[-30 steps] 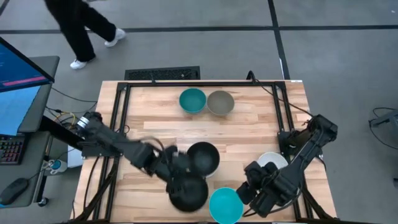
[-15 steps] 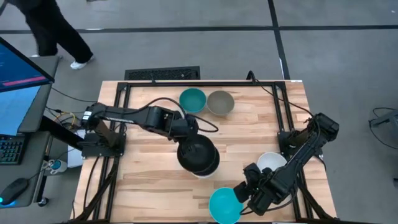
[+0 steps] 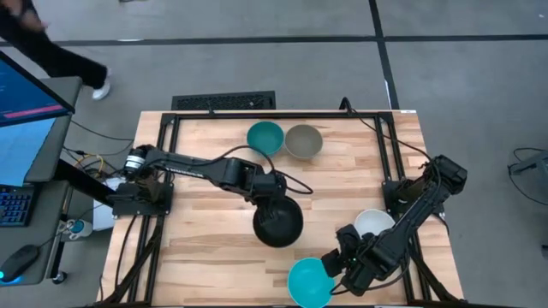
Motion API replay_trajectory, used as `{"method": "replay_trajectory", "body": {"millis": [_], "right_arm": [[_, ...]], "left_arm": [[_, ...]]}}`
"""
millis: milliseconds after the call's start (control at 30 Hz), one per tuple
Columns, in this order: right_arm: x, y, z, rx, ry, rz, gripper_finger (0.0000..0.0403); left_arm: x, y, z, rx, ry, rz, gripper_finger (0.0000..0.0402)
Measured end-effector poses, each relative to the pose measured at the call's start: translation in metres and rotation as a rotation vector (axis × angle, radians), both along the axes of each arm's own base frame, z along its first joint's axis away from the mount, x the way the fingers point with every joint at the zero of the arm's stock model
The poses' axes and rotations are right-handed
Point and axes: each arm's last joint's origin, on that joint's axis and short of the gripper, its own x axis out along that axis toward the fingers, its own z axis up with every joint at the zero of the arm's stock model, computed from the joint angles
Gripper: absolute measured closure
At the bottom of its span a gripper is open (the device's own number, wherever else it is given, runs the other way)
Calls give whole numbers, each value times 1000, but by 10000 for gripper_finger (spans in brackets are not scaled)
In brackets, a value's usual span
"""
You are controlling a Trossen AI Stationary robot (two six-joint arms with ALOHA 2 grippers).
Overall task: Nest bowls inside each other
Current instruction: Stack the black bowl on the top of the black bowl
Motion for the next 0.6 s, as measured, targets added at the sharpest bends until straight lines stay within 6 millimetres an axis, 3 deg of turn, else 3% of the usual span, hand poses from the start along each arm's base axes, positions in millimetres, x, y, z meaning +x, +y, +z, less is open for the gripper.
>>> {"method": "replay_trajectory", "body": {"millis": [233,600], "right_arm": [[1,6,-3,45,-2,13,168],[6,12,-1,95,-47,63,168]], "left_arm": [[6,1,-4,22,-17,-6,392],[7,-1,9,14,-57,-7,292]]}}
